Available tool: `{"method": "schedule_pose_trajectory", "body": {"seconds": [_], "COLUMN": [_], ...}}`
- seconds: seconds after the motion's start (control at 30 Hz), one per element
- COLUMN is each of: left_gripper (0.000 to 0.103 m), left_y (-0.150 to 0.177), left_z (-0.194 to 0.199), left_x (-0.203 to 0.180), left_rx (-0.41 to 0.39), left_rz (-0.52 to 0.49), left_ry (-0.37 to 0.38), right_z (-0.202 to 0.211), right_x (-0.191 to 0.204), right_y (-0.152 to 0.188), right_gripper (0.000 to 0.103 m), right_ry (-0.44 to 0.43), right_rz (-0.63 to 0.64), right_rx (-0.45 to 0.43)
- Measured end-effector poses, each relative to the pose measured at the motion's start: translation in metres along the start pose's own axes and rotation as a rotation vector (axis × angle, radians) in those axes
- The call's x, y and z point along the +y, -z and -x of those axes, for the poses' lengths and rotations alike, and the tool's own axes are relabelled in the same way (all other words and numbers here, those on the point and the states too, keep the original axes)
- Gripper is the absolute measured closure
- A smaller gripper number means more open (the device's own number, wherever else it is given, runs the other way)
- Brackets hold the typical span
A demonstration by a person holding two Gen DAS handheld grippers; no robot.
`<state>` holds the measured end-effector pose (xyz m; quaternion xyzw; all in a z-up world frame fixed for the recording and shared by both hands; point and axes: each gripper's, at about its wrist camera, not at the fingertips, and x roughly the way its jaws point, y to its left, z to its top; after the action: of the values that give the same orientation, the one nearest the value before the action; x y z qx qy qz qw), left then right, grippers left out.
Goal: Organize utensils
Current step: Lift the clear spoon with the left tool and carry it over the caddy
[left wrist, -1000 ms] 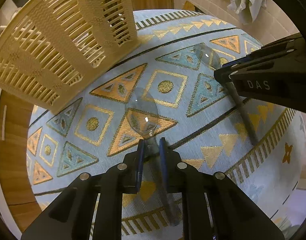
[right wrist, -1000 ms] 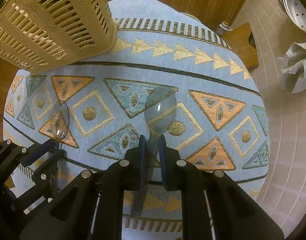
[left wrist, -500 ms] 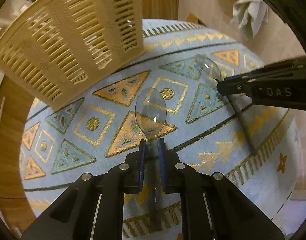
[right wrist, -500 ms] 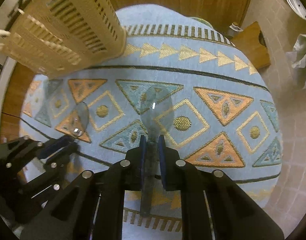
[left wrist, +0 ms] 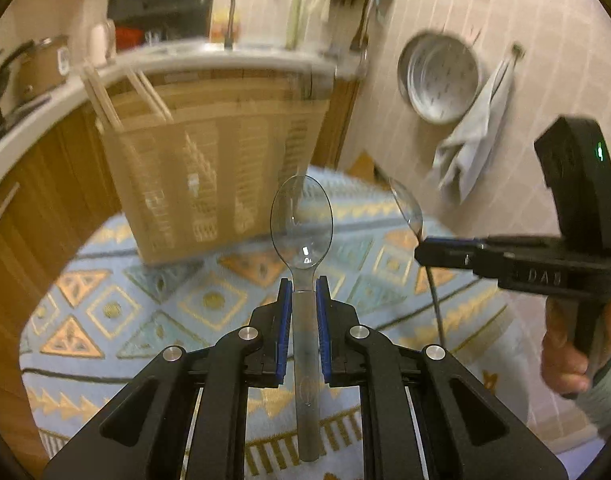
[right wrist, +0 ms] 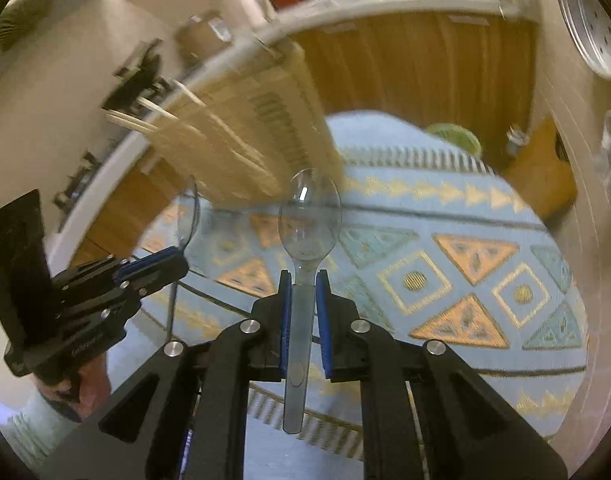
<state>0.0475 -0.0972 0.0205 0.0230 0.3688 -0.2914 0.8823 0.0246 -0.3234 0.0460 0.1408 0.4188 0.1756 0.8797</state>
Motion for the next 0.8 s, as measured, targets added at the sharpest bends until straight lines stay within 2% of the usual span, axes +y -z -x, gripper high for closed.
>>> {"method": "schedule_pose_trajectory", "body": {"seconds": [0.27, 0.37, 0.53, 0.67, 0.8], "left_gripper": [0.093, 0.093, 0.093, 0.093, 0.093], "left_y": [-0.038, -0.056, -0.089, -0.110, -0.122], "left_z": [0.070, 0.096, 0.113, 0.111, 0.102], "left_x": [0.009, 0.016, 0.023, 0.032, 0.041], "left_rx": [-0.305, -0.432, -0.596, -0.669, -0.735], "left_rz": [0.079, 0.096, 0.123, 0.157, 0.151], "left_ry": [0.008, -0.027, -0.062, -0.064, -0.127], "right_z": [0.050, 0.061, 0.068, 0.072, 0.071], "right_x": [0.031, 0.046, 0.065, 0.074, 0.081], "right_y": [-0.028, -0.048, -0.089, -0.124, -0.148], "right_gripper": [0.093, 0.093, 0.093, 0.093, 0.093], "right_ry": [-0.078, -0.085, -0.082, -0.051, 0.044], "right_rz": [0.077, 0.103, 0.134, 0.150, 0.183], "right_rx": [-0.204, -0.284, -0.398, -0.489, -0.580]}}
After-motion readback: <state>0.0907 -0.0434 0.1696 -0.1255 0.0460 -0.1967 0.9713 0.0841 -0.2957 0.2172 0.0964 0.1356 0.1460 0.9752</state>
